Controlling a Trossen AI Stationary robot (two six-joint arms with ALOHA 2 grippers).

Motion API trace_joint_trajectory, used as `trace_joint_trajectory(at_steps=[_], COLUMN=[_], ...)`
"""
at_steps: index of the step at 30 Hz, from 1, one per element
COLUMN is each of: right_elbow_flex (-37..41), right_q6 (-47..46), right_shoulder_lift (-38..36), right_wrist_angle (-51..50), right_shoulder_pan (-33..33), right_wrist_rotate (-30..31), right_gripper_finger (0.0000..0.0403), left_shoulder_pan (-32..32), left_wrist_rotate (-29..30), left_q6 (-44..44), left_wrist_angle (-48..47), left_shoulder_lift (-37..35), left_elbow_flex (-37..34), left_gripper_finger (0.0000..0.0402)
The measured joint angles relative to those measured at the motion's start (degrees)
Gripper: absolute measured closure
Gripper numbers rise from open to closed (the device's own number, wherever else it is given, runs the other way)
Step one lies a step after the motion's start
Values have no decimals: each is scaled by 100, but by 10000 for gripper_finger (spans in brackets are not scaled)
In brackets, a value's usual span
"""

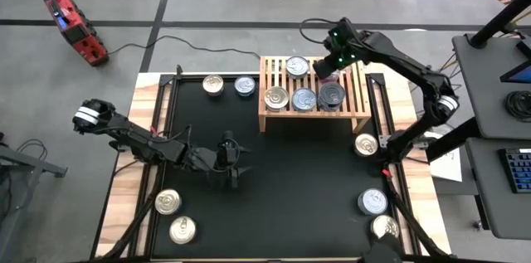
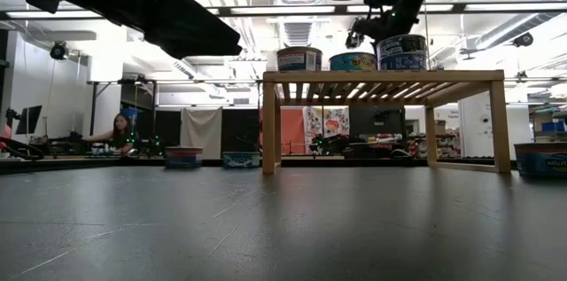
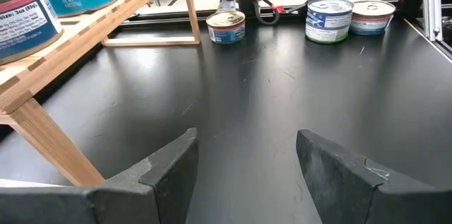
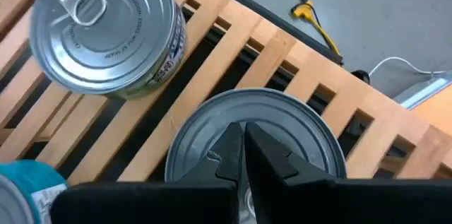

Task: Stack canned seafood by type on shelf
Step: Put the red tuna can on the shelf

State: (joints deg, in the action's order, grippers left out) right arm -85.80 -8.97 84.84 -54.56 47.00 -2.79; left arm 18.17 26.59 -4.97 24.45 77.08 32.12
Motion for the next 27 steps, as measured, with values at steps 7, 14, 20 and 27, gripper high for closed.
trace_joint_trajectory(at_steps=[7,14,20,27], right_elbow_flex=[-48,-45,-37,-6], right_q6=[107,139,140,134], right_shoulder_lift=[234,271,261,35], right_wrist_angle=[112,256,301,217], right_shoulder_pan=[0,0,0,0], right_wrist_rotate=[-2,-2,0,-2], right_gripper_finger=[394,394,394,394], left_shoulder_pan=[0,0,0,0], left_wrist_rotate=[4,4,4,5], left_q6=[0,0,-2,-2], left_wrist_angle=[0,-1,0,0], left_shoulder_lift=[0,0,0,0], left_elbow_flex=[0,0,0,0], left_gripper_finger=[180,180,180,180])
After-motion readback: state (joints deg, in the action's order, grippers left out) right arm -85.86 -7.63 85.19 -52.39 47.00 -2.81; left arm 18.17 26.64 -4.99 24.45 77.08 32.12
